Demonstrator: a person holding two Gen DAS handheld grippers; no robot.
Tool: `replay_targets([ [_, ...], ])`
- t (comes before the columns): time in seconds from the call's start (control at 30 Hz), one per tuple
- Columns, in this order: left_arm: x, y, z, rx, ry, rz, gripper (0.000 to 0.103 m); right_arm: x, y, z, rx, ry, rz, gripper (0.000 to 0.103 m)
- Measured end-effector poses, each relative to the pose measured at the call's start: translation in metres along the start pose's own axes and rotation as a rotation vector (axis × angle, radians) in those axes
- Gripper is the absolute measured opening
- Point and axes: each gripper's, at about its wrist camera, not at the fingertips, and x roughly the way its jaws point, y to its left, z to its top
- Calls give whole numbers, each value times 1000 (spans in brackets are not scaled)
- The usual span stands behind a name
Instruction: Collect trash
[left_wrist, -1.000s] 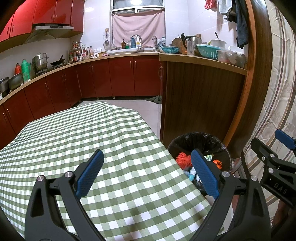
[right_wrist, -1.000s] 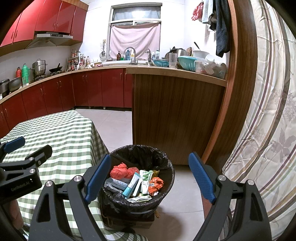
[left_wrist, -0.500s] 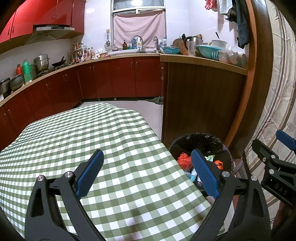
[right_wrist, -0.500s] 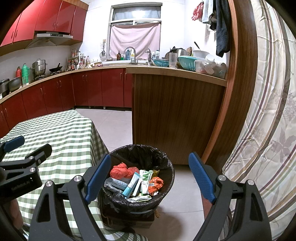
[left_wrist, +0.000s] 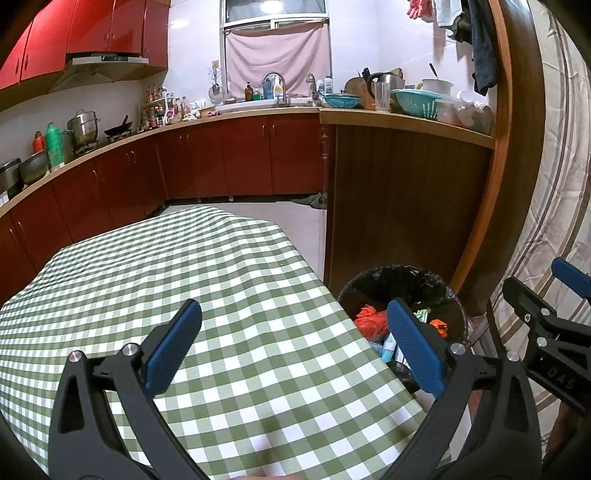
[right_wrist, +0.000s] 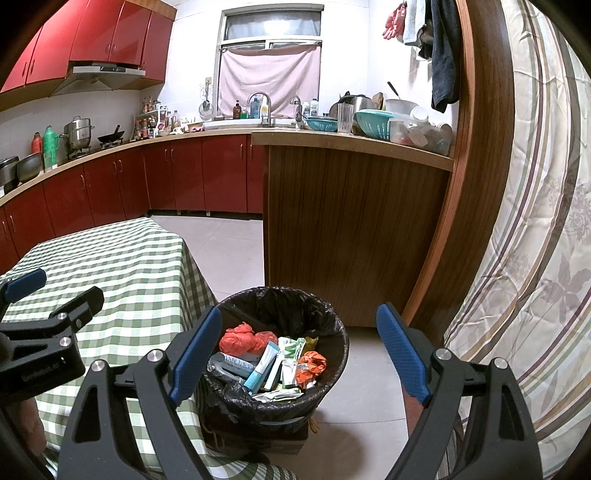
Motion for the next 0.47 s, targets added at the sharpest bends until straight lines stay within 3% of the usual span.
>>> replay_targets([
  [0.2,0,-5,-1,36,1,0,99,0,0,0,-1,0,1,83],
  [0.47,7,9,0,-7,49,-6,99,-1,4,-1,-7,2,4,83],
])
